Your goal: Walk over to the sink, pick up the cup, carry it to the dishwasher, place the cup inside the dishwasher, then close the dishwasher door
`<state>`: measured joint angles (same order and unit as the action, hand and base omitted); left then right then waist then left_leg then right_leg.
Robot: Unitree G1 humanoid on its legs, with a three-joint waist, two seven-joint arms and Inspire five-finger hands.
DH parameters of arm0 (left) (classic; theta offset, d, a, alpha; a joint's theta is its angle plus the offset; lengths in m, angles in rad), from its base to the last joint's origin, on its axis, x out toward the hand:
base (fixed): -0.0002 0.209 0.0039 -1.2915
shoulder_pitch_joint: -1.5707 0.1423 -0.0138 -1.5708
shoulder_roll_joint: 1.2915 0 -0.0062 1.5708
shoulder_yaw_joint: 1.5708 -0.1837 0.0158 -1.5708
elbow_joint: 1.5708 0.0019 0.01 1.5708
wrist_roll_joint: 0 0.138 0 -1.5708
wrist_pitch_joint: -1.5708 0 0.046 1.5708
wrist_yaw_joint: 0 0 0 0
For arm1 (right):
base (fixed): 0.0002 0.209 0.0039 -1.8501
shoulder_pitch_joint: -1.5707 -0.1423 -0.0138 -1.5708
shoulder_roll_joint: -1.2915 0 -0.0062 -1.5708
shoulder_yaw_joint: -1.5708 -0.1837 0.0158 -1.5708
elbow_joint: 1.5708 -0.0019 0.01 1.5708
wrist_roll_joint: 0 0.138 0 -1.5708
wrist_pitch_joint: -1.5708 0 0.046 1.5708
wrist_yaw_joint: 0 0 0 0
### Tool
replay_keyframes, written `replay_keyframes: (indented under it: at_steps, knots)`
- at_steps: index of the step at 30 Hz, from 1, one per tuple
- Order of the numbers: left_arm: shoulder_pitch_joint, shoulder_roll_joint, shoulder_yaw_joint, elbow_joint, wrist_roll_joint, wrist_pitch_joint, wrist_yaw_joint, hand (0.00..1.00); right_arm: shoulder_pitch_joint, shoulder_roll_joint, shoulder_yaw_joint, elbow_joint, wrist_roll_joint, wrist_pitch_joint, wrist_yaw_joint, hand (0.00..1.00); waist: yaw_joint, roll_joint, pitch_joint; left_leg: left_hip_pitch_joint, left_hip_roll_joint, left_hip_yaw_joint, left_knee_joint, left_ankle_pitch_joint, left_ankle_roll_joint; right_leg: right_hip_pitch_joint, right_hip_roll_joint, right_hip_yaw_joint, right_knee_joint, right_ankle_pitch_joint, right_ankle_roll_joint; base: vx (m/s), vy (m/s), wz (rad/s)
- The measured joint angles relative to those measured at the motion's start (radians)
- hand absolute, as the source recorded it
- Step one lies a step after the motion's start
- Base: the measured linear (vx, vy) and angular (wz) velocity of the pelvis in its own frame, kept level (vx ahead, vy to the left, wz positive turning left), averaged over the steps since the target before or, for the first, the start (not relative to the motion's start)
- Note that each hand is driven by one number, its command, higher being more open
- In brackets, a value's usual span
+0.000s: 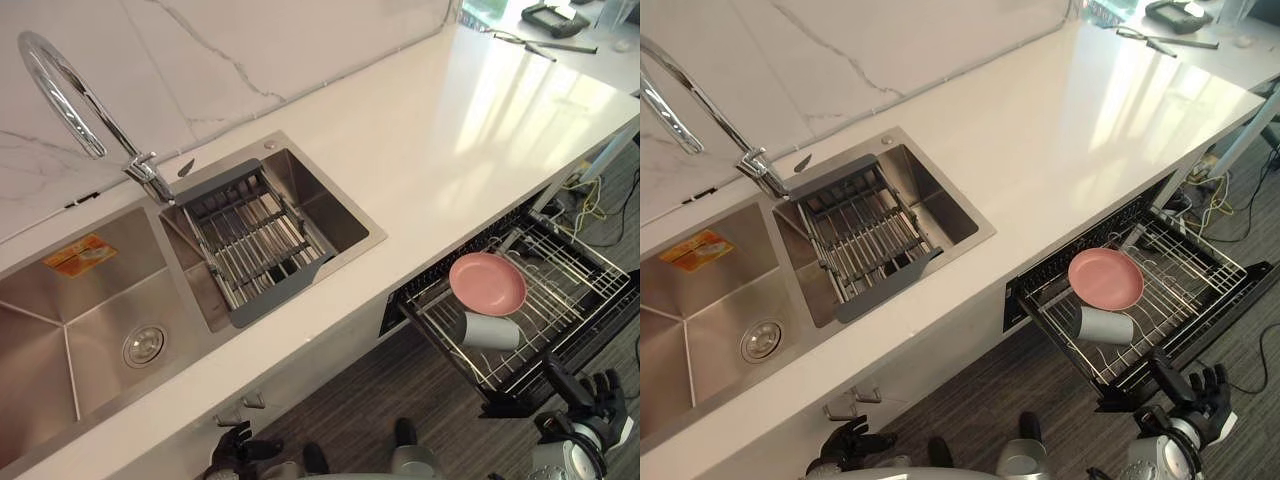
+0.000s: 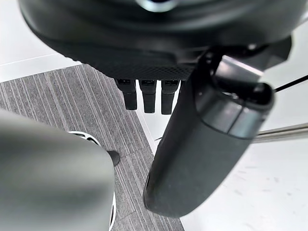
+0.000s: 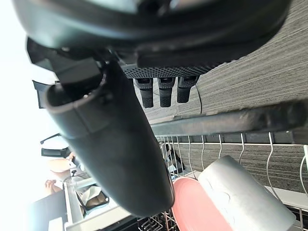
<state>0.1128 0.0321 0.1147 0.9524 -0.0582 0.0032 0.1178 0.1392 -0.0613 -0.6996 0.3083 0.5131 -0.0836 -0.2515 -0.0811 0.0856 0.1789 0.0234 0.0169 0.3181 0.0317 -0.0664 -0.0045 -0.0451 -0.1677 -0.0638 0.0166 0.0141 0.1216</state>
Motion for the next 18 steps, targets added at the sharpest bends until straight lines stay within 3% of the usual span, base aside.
replay_keyframes:
  at_steps: [8,18]
  knots:
    - [-0.011,0.002,-0.044,-0.008,-0.001,-0.019,-0.003,0.90,-0.055,-0.082,0.025,0.040,0.087,-0.019,0.004,0.90,0.002,0.029,0.042,-0.018,-0.003,-0.018,0.001,0.005,0.000,-0.009,-0.002,-0.015,0.001,-0.004,0.003,0.02,-0.006,0.05]
    - [-0.010,0.017,-0.144,-0.016,0.010,-0.087,-0.047,0.90,-0.061,-0.151,0.125,0.067,0.198,-0.058,0.016,0.90,-0.014,0.032,0.059,-0.044,-0.028,-0.100,-0.004,0.034,0.014,-0.003,-0.025,-0.080,0.005,-0.003,0.008,-0.05,0.008,0.21]
